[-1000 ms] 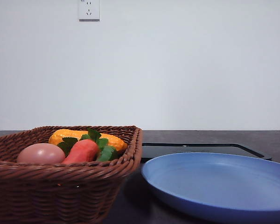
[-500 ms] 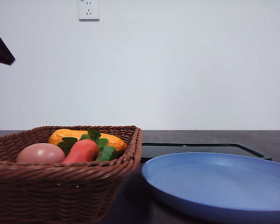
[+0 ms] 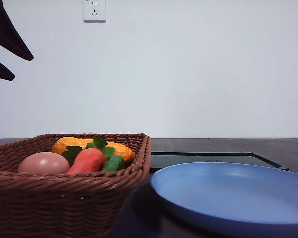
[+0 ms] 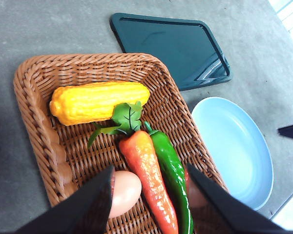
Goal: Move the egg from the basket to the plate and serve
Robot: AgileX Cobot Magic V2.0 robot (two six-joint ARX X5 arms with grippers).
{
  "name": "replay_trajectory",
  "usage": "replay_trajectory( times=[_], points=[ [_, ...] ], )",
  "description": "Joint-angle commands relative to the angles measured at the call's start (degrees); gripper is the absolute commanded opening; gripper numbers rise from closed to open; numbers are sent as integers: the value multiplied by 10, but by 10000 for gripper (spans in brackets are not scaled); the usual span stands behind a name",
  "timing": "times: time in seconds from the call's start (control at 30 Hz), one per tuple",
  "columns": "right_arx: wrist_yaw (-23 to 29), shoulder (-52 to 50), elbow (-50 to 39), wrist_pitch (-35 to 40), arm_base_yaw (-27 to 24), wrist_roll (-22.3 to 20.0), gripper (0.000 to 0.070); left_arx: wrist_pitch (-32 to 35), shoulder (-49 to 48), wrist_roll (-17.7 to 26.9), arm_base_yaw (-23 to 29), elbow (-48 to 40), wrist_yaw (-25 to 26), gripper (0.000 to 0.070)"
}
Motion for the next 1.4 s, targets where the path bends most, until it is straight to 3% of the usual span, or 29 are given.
replay_trajectory(
  times=[0.0, 0.4, 0.5, 0.6, 0.7, 0.8, 0.87, 1.03, 1.2, 1.37],
  points=[
    [-7, 14, -10, 27, 4, 23, 202, 7, 4, 5, -2, 7, 4, 294],
    [-27, 134, -22, 144, 46, 62, 169, 5, 4, 3, -2, 7, 4, 294],
    [-29, 159, -22, 166, 47, 76, 112, 4, 4, 3, -2, 7, 4, 293],
    [-28, 168, -22, 175, 47, 78, 6, 4, 4, 3, -2, 7, 4, 294],
    [-28, 166, -22, 177, 47, 79, 0, 4, 4, 3, -2, 7, 4, 295],
    [-28, 154, -22, 173, 46, 82, 0, 4, 4, 12, -5, 10, 4, 355],
    [-28, 141, -22, 172, 46, 88, 0, 3, 4, 29, -13, 13, 4, 393],
    [-29, 89, -20, 167, 45, 104, 0, -42, 12, 87, -49, 47, -15, 398],
    [-29, 18, -15, 147, 40, 110, 0, -177, 54, 202, -115, 129, -125, 398],
    [-29, -44, -7, 121, 20, 110, 0, -235, 112, 276, -185, 196, -236, 398]
  ],
)
